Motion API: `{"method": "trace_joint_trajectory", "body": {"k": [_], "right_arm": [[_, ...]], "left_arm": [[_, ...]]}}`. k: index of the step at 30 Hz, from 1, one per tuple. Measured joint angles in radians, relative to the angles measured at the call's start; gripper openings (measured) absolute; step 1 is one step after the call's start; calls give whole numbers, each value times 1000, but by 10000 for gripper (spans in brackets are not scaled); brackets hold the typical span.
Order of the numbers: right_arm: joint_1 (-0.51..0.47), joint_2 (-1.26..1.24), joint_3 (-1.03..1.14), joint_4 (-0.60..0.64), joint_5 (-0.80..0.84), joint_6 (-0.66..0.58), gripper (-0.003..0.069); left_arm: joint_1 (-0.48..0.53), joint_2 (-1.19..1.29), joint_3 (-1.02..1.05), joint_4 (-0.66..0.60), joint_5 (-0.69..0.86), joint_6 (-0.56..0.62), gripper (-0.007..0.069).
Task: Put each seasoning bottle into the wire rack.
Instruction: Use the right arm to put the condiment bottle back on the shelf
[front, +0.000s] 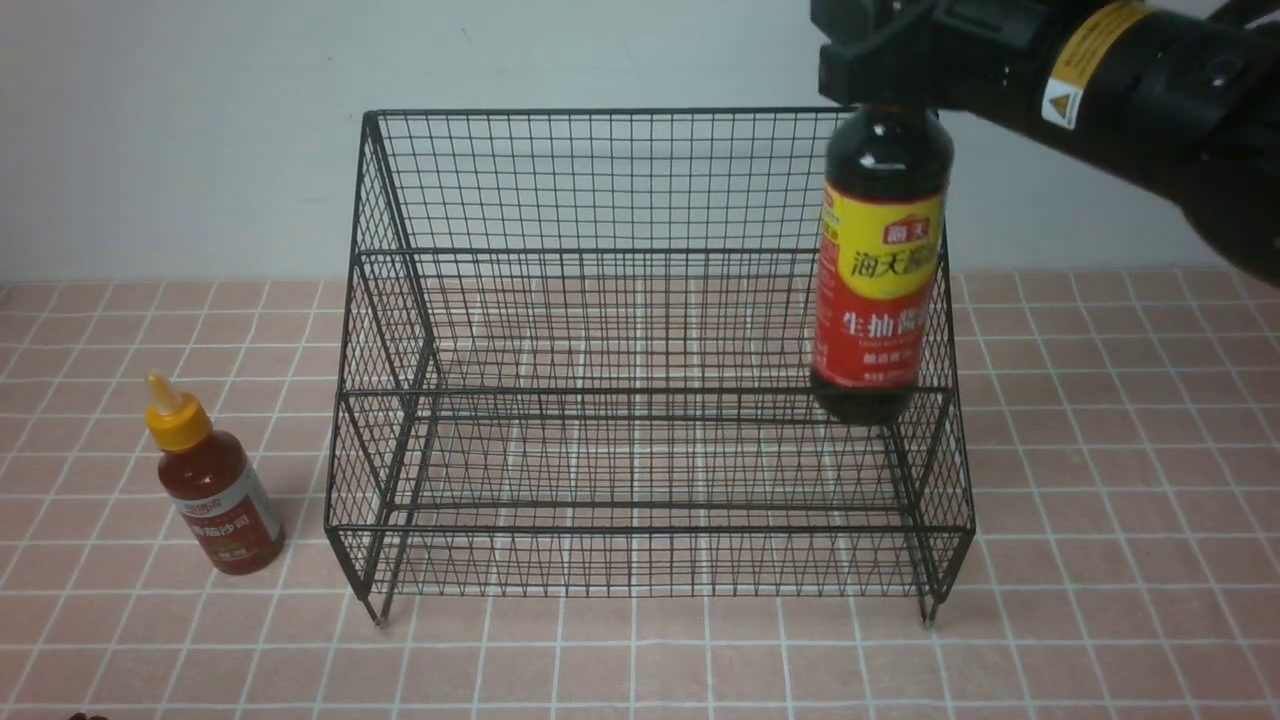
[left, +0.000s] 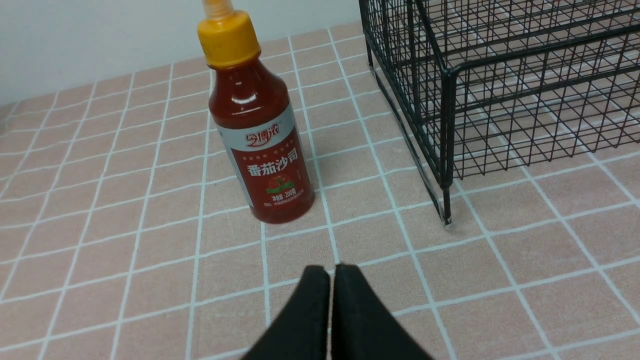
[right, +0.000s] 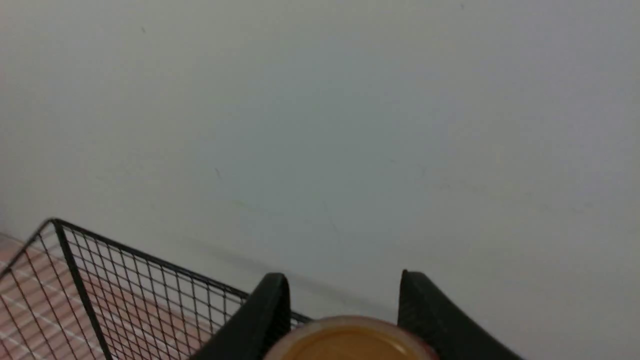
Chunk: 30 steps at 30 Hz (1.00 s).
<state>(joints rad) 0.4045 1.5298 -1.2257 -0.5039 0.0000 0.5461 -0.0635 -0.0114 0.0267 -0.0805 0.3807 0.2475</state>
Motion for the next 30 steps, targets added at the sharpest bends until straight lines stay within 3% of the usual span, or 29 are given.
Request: {"method": "trace_joint_trajectory", "body": {"k": [7, 30], "right_arm": [[24, 1, 2, 17, 164, 92, 269], [68, 29, 84, 35, 101, 89, 276]], "left_arm": [[0, 0, 0, 0, 0, 0, -7], [0, 0, 0, 0, 0, 0, -7]]}}
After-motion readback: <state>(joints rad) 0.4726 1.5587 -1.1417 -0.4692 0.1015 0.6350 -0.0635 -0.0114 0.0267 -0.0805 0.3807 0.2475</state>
